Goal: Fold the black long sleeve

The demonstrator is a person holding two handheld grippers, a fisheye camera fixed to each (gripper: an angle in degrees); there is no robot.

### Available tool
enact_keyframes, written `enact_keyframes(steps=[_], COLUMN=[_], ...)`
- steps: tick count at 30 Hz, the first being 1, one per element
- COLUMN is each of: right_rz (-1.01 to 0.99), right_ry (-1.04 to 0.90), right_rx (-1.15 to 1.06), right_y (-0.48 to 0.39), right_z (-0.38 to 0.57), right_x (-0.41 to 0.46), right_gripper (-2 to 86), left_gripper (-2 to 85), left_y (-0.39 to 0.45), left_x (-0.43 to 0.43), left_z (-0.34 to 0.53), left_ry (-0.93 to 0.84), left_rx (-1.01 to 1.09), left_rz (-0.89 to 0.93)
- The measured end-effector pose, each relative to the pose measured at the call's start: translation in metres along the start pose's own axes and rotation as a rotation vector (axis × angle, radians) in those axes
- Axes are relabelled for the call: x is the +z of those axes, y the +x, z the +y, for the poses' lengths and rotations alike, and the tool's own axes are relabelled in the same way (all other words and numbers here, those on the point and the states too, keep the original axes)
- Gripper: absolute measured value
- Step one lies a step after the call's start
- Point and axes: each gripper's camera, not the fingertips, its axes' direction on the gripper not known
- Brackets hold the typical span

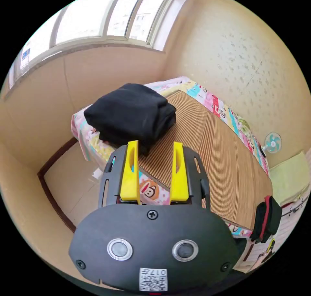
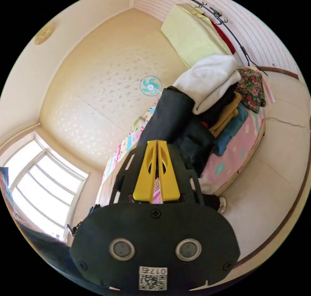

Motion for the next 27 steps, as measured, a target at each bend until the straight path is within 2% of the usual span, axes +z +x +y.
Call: enact_keyframes(steps=[5, 7, 8, 11, 14, 16, 18, 21, 25, 27], right_rz=[-0.100, -0.092, -0.081, -0.045, -0.018, -0.033, -0.062, -0.099, -0.144, -0.264], right_ry=[-0.088, -0.107, -0.121, -0.132, -0.130, -0.139, -0.172, -0.301, -0.589, -0.727], right_rx=[-0.011, -0.014, -0.011, -0.011, -0.031, -0.052, -0.090, -0.195, -0.417, -0.470], right_y=[-0.020, -0.015, -0.008, 0.009, 0.018, 0.020, 0.019, 0.013, -0.011, -0.030], right_z=[0.035, 0.049, 0.057, 0.070, 0.077, 0.081, 0.087, 0.107, 0.172, 0.213], right_x=[0.038, 0.038, 0.035, 0.025, 0.023, 0.029, 0.042, 0.081, 0.172, 0.223], right_gripper=[0.2, 0.2, 0.2, 0.3, 0.4, 0.6, 0.9, 1.9, 5.6, 8.0], left_gripper=[12.6, 8.2, 6.3, 5.5, 5.7, 6.1, 7.4, 9.0, 9.8, 10.2], left_y=[0.004, 0.021, 0.040, 0.107, 0.185, 0.228, 0.267, 0.267, 0.248, 0.254], left_x=[0.094, 0.091, 0.080, 0.035, -0.015, -0.030, -0.021, -0.028, -0.065, -0.097], left_z=[-0.050, -0.047, -0.042, -0.012, 0.050, 0.098, 0.154, 0.193, 0.168, 0.137], left_ry=[-0.167, -0.118, -0.082, -0.017, 0.012, -0.045, -0.302, -0.459, -0.444, -0.377], left_rx=[-0.107, -0.179, -0.183, -0.065, 0.166, 0.307, 0.443, 0.521, 0.511, 0.503], left_rz=[0.034, 0.052, 0.117, 0.342, 0.595, 0.704, 0.804, 0.845, 0.845, 0.824])
